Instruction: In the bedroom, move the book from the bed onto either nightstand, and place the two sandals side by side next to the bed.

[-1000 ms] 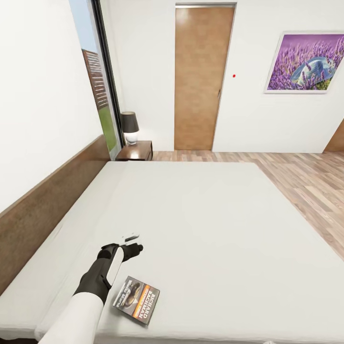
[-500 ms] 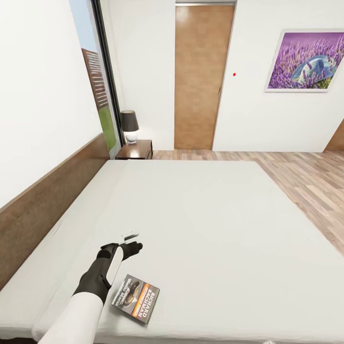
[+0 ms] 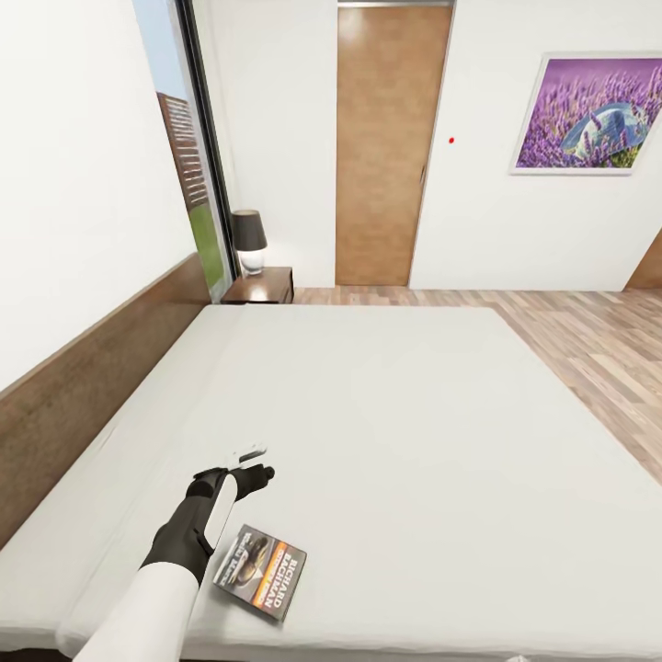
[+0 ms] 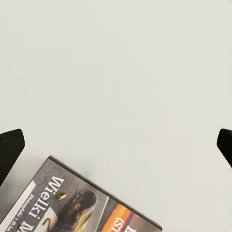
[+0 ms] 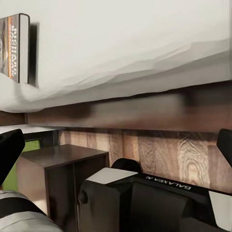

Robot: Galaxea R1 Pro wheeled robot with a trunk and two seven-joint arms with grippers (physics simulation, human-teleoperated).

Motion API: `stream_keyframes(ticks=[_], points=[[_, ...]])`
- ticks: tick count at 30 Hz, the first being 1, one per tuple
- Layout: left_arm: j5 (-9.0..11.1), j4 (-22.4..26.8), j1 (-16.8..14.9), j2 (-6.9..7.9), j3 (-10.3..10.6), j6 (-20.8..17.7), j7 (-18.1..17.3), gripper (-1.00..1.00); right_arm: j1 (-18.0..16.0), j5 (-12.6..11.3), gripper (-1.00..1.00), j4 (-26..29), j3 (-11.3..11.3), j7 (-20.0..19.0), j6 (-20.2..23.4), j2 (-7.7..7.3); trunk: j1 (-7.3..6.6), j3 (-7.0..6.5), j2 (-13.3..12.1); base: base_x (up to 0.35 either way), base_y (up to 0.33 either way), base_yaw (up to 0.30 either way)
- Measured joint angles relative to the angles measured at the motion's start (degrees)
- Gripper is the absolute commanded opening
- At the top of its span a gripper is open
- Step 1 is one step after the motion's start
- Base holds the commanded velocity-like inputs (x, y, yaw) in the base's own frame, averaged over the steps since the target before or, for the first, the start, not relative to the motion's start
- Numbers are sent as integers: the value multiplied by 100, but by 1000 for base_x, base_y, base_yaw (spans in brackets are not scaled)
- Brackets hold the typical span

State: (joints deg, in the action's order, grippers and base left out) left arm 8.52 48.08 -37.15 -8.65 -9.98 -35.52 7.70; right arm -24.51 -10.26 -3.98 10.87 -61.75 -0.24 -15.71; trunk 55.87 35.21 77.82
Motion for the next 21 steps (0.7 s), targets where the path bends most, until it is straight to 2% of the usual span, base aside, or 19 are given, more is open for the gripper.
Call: stream_keyframes(ticks=[21], points=[[8,1,0,0,0,0,0,100,0,0,100,0,0,1,0,0,461,377,843,0,0,0]])
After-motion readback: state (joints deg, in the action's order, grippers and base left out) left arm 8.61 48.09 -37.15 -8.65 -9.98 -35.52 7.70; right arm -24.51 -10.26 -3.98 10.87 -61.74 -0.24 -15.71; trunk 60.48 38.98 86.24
